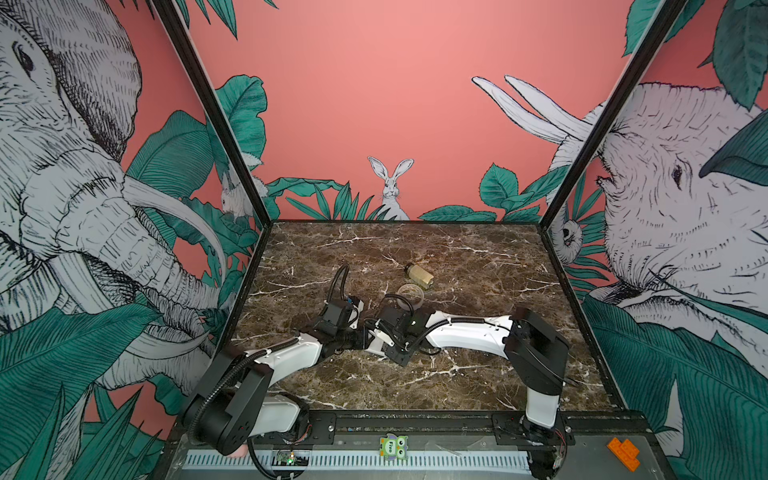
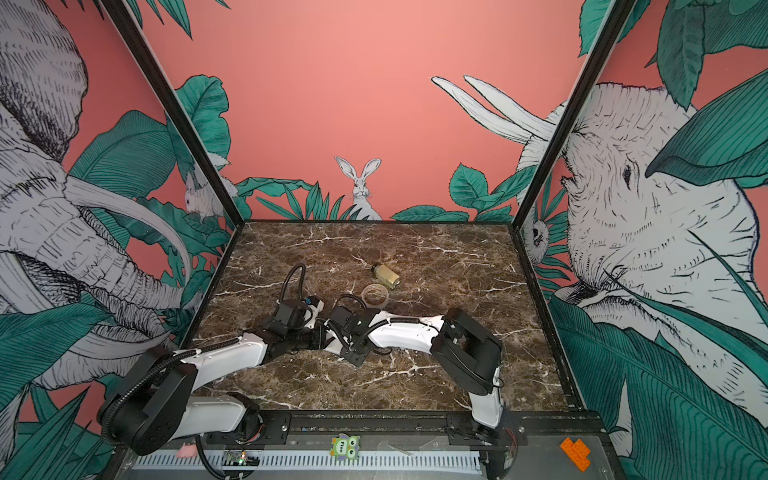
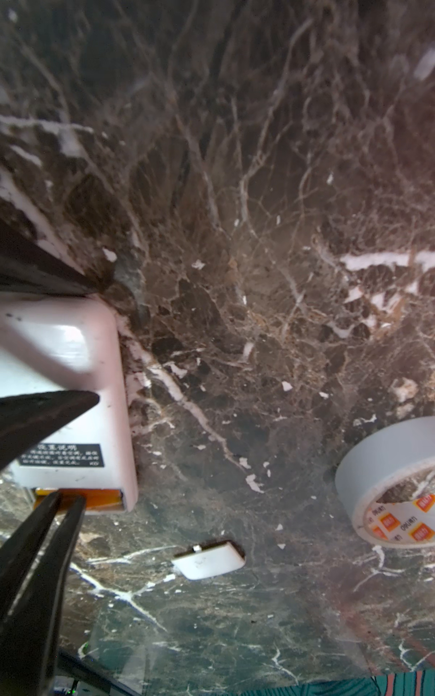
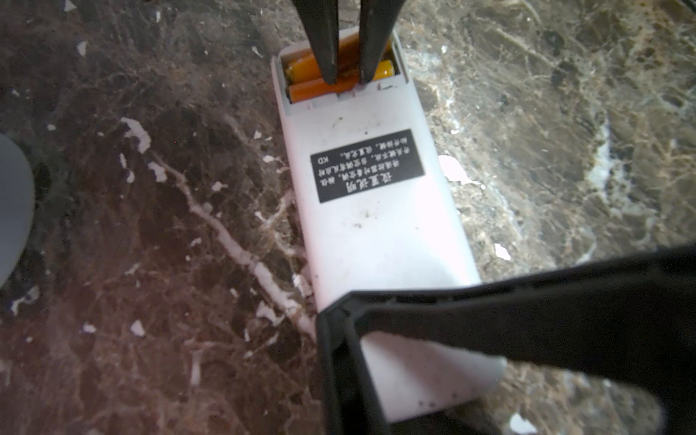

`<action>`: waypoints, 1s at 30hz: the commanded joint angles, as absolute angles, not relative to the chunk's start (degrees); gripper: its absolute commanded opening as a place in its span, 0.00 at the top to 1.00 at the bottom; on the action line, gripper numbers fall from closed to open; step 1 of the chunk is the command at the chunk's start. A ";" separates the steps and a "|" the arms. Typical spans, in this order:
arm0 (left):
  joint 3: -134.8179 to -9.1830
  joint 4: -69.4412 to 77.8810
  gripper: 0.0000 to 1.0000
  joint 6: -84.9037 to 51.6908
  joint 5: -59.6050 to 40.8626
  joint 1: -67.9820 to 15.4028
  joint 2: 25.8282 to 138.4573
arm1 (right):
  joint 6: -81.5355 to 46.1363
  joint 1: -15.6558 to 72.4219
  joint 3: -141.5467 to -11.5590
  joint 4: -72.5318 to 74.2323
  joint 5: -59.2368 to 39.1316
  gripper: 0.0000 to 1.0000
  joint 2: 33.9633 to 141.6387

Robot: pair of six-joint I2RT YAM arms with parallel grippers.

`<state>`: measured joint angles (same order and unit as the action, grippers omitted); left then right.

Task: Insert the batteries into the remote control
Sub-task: 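Hold the right gripper pressed on the batteries while the left gripper steadies the remote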

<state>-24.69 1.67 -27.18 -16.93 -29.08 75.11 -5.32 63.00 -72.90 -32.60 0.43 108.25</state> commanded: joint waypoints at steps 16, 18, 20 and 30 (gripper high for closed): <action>-22.48 -4.23 0.57 -26.91 -16.45 -29.11 76.71 | -5.35 63.54 -72.38 -36.73 -1.22 0.79 105.51; -22.43 -4.24 0.57 -26.93 -16.44 -29.14 76.77 | -5.28 63.48 -72.42 -37.19 -1.48 0.79 105.79; -22.49 -4.23 0.57 -26.94 -16.44 -29.09 76.82 | -5.24 63.46 -72.33 -37.44 -1.62 0.79 105.90; -22.57 -4.31 0.57 -26.96 -16.44 -29.09 76.86 | -4.92 63.55 -72.11 -38.64 1.37 0.82 108.04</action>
